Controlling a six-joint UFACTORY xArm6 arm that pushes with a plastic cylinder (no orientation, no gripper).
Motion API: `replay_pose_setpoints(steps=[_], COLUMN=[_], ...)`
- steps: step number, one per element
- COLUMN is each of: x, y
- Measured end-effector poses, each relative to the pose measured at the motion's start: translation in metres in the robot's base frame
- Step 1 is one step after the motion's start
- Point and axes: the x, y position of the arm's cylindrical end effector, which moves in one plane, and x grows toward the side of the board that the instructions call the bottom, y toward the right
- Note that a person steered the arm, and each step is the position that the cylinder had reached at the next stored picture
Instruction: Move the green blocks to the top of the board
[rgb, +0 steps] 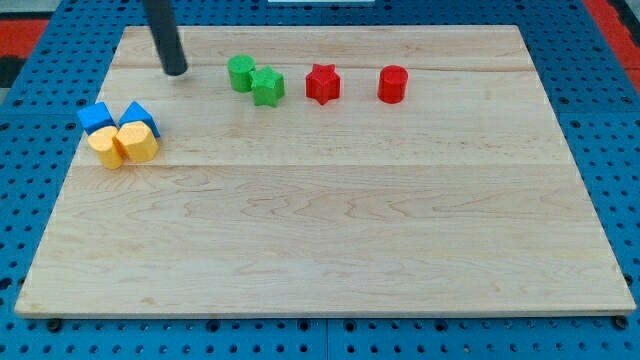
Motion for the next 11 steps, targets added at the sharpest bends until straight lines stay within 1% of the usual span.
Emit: replay_pose_setpoints(steps=[2, 5, 7, 9, 11], x=[0.037, 0.039, 0.036, 0.020, 0.048], y=[-0.007, 0.071, 0.089, 0.094, 0.100])
